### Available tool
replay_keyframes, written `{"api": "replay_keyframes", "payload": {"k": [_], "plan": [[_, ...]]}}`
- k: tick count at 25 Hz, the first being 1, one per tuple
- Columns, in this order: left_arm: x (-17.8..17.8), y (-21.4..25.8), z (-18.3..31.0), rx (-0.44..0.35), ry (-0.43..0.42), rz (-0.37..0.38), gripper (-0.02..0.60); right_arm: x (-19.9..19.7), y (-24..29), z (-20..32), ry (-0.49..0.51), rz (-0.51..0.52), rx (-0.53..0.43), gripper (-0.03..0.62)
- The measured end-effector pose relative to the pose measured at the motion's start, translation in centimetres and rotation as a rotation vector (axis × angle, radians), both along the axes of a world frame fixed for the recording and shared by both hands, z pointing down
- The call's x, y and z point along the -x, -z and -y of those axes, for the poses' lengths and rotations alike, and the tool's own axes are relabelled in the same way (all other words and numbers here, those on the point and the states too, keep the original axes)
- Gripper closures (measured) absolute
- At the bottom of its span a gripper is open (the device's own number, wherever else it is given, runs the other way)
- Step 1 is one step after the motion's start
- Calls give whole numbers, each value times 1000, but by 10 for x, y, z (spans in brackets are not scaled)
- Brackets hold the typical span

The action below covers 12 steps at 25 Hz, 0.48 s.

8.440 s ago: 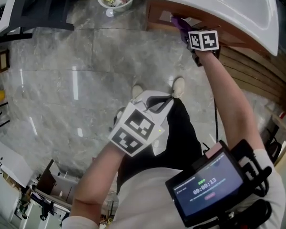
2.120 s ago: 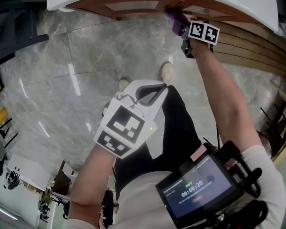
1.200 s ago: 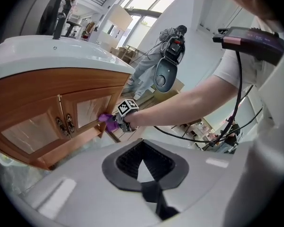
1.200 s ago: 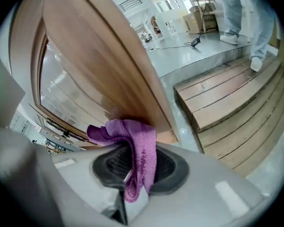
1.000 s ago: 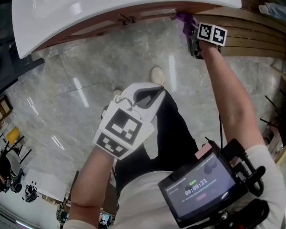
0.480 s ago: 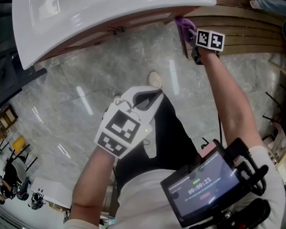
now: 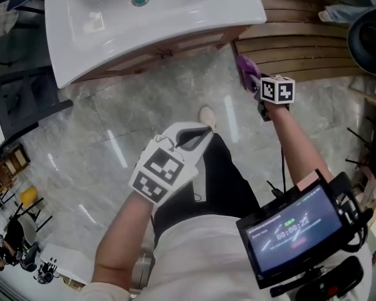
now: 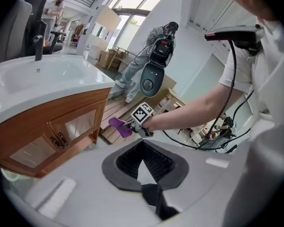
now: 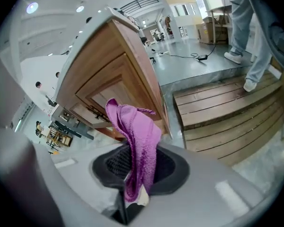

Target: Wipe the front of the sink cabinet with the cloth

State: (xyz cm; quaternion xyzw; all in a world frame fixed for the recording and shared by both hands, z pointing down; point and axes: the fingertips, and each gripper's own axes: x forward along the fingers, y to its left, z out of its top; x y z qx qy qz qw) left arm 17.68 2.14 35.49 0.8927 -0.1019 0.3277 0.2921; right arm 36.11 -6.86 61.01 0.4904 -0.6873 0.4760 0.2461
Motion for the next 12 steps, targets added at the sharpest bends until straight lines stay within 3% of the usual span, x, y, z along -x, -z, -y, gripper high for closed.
{"api": "replay_keyframes", "payload": {"k": [5,12], "plan": [[27,41,-20,-42,-37,16,575,41,77,-33,66,18,-51,513],[83,94,-54,-58,-33,3,575,105,193,-60,76,75,-167,511]]}}
